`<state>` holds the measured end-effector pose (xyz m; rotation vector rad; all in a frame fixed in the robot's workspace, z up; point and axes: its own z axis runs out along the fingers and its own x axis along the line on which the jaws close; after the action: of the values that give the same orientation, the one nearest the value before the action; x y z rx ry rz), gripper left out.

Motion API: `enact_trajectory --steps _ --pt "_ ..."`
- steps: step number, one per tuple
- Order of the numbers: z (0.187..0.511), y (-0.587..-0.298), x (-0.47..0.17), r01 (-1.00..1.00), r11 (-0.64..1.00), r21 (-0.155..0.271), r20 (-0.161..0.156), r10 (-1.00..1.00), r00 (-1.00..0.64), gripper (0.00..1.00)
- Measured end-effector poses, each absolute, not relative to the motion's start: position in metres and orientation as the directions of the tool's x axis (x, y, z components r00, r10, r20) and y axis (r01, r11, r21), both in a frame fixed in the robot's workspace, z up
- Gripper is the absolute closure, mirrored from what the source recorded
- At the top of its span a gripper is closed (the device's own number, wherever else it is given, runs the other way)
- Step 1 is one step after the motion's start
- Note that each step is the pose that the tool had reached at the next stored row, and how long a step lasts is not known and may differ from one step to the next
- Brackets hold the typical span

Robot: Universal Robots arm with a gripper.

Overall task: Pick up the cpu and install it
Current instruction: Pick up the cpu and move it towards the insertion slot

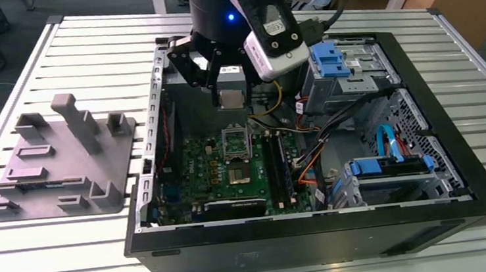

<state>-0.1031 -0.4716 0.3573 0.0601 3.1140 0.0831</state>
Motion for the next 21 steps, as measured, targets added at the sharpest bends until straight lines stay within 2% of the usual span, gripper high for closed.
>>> enact_trajectory --steps 7,21 --pt "0.356 -0.472 -0.103 0.038 0.998 0.054 -0.025 0.039 -0.999 0.53" --pt "0.331 -0.473 -0.103 0.038 0.998 0.054 -0.025 0.039 -0.999 0.53"
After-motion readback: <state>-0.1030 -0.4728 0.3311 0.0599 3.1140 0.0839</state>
